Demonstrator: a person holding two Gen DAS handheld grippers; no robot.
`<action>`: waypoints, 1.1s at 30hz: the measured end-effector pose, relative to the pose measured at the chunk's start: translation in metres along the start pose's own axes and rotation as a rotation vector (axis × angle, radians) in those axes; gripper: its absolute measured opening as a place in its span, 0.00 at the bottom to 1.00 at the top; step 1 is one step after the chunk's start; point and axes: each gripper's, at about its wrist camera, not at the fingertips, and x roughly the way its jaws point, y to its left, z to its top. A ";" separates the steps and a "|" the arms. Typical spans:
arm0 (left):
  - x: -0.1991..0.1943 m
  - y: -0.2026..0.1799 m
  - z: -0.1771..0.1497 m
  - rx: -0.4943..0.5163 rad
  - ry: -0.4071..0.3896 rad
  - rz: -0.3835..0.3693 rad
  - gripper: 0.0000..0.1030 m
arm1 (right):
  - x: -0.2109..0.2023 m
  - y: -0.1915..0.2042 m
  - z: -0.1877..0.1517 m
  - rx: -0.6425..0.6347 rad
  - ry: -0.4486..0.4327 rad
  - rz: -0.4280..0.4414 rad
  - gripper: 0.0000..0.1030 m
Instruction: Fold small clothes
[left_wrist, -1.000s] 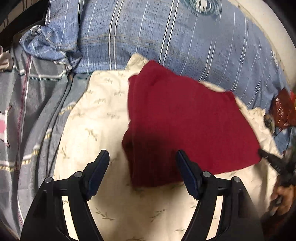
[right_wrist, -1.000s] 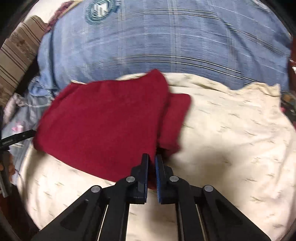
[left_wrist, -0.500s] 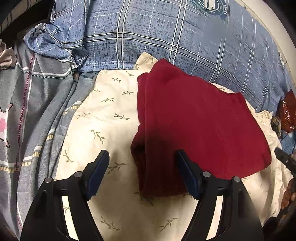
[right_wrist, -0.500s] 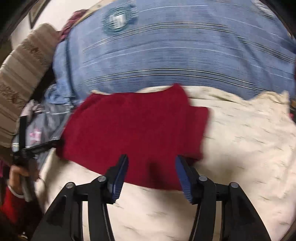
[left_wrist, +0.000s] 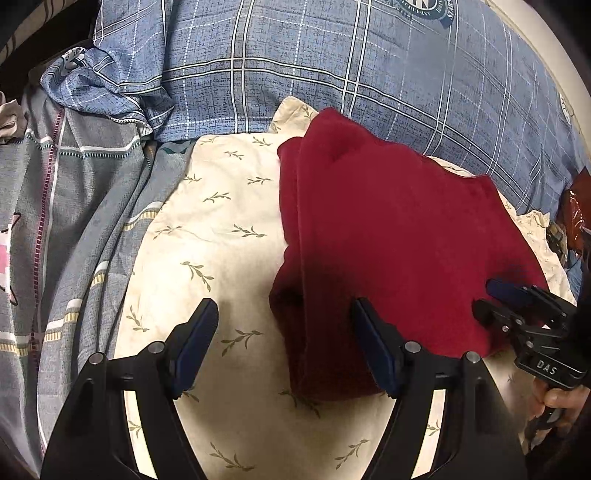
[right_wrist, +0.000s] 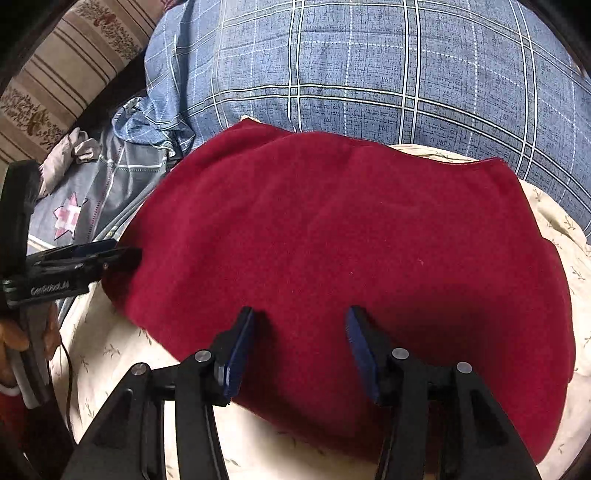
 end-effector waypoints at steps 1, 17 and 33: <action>0.001 0.000 0.000 0.000 0.002 0.002 0.74 | -0.001 -0.001 -0.001 -0.003 0.002 0.001 0.49; 0.012 0.004 0.001 -0.025 0.023 -0.002 0.80 | 0.020 0.039 0.066 -0.008 -0.028 0.080 0.51; 0.011 0.018 0.005 -0.118 0.049 -0.091 0.80 | 0.103 0.061 0.142 0.141 0.084 0.156 0.83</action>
